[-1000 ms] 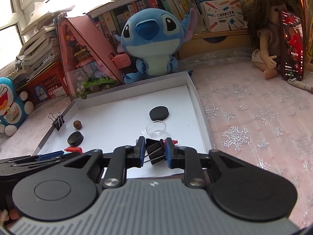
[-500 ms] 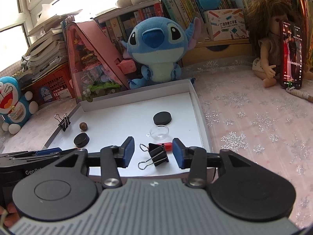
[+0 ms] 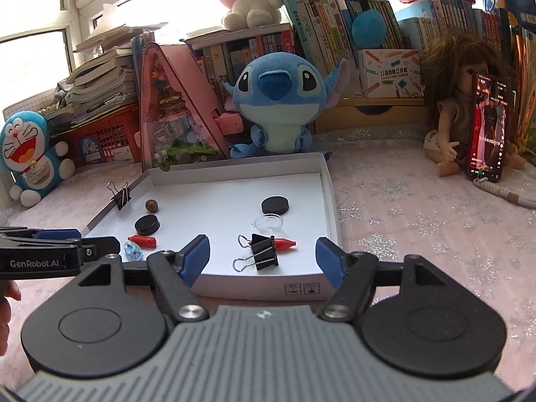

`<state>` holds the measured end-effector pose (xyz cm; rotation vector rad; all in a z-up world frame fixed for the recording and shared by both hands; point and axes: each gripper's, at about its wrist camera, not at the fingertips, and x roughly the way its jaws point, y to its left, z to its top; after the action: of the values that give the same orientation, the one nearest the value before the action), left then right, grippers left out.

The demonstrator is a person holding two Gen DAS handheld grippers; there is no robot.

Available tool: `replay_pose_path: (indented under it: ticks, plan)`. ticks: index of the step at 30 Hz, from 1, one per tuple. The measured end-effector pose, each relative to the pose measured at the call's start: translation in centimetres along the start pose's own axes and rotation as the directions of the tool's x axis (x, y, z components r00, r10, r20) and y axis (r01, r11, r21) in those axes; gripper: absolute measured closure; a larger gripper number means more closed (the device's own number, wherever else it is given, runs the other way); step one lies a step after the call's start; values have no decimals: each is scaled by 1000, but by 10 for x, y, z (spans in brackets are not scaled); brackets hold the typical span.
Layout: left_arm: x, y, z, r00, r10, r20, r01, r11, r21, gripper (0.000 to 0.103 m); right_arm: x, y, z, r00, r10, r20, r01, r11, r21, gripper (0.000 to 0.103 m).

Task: Organize rigid objects
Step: 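Open both tools to release the hair clip and binder clip into the tray, then move the left tool to the blue hair clip while the right tool approaches the brown nut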

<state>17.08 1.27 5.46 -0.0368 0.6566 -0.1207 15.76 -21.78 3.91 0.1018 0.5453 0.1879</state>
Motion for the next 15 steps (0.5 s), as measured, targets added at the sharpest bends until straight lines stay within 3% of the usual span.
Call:
replay_pose_path:
  ticks: [15]
  plan:
    - [-41,-7,-45,998,-59,7,58,994,89,29,-44,11,-32,999,42,21,-40,993,-112,16]
